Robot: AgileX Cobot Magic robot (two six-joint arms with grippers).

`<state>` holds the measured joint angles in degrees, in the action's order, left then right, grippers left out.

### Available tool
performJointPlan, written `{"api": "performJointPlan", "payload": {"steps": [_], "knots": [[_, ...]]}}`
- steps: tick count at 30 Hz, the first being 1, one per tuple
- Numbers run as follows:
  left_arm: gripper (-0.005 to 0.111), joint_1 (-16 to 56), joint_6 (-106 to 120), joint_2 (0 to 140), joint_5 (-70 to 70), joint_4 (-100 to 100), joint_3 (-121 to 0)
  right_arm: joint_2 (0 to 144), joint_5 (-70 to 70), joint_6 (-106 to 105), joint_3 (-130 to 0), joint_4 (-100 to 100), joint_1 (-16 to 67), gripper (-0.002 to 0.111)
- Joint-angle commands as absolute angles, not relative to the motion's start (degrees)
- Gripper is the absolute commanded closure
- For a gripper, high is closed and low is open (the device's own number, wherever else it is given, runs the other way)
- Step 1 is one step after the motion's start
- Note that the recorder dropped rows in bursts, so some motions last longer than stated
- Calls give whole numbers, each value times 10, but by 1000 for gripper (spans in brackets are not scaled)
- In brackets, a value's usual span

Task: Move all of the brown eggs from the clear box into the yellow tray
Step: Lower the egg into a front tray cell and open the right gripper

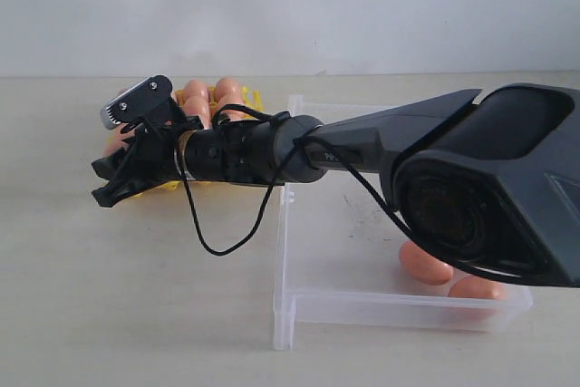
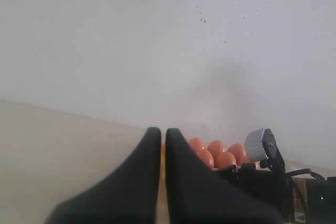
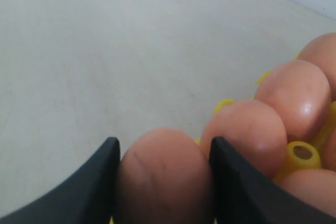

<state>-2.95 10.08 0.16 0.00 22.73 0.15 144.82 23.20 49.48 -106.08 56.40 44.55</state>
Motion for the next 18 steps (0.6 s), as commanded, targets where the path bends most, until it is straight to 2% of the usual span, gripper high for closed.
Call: {"api": "performJointPlan", "payload": {"steps": [1,3,6,18], "knots": [[103,-27,106,0,0,229,0,1447,226,494,-1064,560,444,86],[103,-27,106,0,0,229,0,1447,226,499,-1064,560,444,73],[103,-27,106,0,0,229,0,1447,226,506,-1064,560,444,62],[103,-27,106,0,0,229,0,1445,207,509,-1074,556,444,61]]}}
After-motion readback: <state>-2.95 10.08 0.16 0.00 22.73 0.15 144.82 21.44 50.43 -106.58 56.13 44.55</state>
